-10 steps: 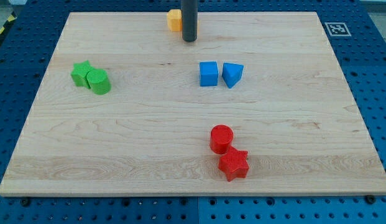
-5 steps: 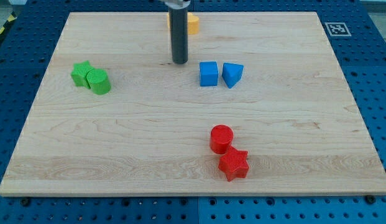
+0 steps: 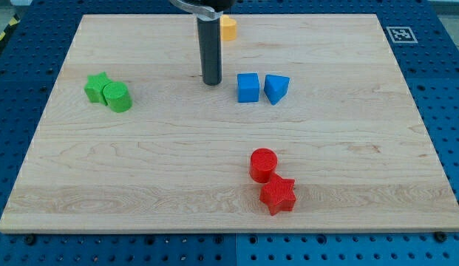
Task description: Move the blue blocks to the right center of the board
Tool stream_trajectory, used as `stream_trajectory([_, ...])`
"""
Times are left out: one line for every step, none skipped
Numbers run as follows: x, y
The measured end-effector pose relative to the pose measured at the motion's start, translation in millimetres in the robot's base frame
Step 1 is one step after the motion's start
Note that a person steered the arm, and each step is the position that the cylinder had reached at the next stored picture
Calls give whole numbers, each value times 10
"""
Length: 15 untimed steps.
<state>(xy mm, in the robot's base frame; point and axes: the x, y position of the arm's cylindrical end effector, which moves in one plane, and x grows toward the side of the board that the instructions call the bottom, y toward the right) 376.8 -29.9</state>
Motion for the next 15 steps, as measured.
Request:
stream_trajectory([81, 35])
stream_trajectory([105, 80])
stream_trajectory([120, 373])
stream_trajectory([121, 744])
stream_trajectory([139, 1022])
stream_trajectory([158, 1084])
stream_trajectory([187, 1084])
stream_trajectory([207, 1087])
stream_trajectory([350, 1078])
stream_trajectory([484, 1077])
stream_trajectory([518, 1077])
stream_trajectory([518, 1081])
stream_trajectory([518, 1174])
stream_trajectory([503, 1351])
stream_trajectory([452, 1559])
